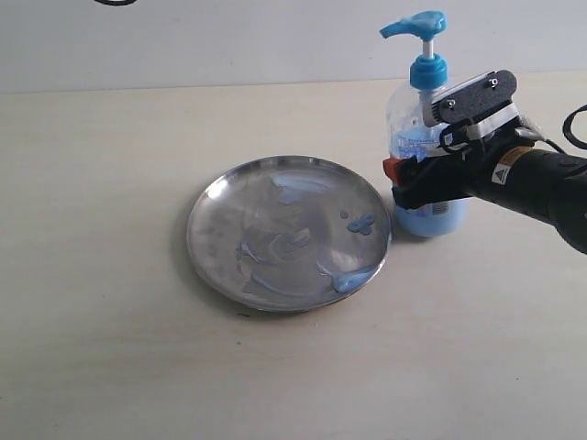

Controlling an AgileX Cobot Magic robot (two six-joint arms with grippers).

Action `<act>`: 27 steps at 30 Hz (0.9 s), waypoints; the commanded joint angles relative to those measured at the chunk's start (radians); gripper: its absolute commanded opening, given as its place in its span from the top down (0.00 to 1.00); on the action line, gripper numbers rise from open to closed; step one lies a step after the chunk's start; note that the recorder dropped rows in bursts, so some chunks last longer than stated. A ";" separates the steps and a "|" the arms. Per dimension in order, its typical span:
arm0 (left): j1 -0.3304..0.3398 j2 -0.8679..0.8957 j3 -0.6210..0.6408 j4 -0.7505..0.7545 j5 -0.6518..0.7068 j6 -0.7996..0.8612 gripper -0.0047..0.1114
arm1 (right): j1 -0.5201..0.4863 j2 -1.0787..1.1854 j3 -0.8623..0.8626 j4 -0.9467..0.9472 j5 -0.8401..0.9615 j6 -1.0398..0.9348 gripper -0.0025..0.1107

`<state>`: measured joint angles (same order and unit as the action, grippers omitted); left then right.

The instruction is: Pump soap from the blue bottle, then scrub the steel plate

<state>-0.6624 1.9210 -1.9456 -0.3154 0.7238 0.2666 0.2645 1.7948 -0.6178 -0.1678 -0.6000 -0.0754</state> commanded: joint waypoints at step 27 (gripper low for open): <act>0.014 -0.022 0.003 -0.007 0.035 -0.013 0.96 | -0.092 -0.034 0.046 0.037 -0.282 0.174 0.98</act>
<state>-0.6507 1.9099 -1.9456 -0.3154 0.7573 0.2603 0.1769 1.7611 -0.5648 -0.1252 -0.6226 0.1013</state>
